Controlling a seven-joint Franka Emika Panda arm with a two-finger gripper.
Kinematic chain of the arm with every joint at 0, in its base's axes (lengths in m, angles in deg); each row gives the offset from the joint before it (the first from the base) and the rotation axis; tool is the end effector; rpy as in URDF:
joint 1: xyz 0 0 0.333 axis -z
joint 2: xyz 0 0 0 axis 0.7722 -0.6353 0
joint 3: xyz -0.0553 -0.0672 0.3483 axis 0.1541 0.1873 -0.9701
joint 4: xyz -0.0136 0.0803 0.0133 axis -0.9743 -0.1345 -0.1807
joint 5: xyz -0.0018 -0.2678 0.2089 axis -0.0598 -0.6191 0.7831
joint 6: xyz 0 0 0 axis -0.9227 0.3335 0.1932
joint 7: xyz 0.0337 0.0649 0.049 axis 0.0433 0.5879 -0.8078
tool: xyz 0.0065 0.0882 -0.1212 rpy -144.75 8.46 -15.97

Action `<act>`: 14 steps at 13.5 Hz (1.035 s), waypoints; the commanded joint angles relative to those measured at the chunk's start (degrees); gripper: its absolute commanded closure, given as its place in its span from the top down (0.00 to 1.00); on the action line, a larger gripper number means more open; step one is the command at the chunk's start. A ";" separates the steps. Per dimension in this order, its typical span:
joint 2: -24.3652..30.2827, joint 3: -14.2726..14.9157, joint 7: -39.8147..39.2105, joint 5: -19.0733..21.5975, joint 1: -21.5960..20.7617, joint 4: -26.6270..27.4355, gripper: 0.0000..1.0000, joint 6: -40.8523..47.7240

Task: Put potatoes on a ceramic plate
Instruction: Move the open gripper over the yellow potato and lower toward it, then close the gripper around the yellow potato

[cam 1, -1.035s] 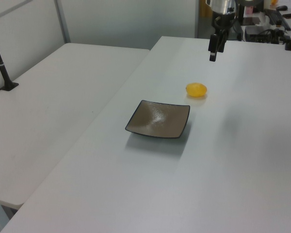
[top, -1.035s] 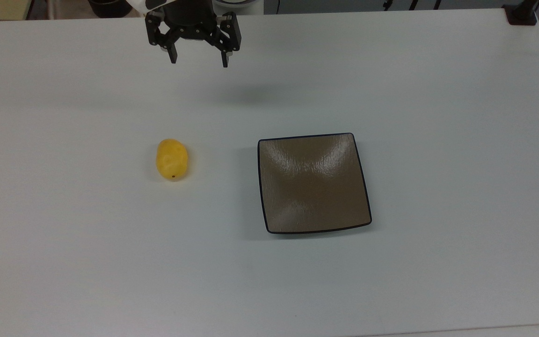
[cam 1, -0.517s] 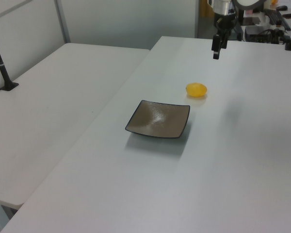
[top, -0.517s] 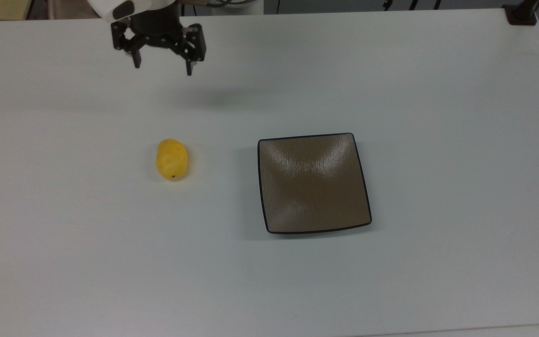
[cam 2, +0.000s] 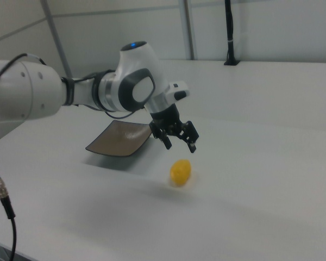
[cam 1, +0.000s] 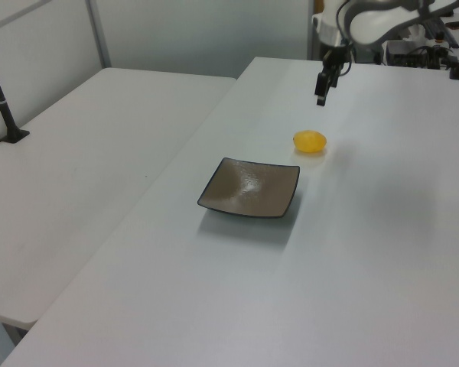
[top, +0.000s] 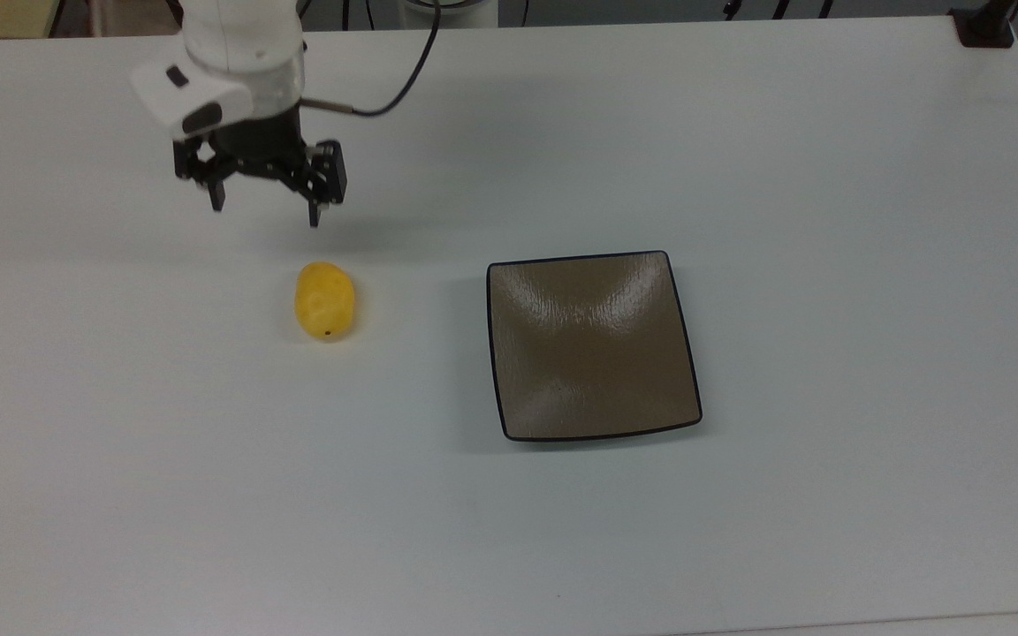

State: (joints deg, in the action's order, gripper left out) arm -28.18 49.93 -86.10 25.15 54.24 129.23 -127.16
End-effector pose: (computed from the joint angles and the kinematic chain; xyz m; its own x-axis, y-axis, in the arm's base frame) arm 0.6078 -0.0689 0.4598 0.9889 0.0191 0.1475 -0.0054 -0.9865 0.1634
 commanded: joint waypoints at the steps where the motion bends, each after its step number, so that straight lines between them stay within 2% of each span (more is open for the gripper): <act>1: -6.14 0.08 -0.79 -2.55 -0.34 -2.15 1.00 -4.15; 7: -10.63 -0.36 -0.71 -3.70 -0.61 -2.15 1.00 -7.66; 14: -12.66 -0.97 -0.36 -3.70 -0.70 -2.15 1.00 -8.72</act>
State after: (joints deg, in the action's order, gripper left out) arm -39.69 49.15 -86.13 22.29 53.79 127.34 -134.48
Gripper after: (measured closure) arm 0.000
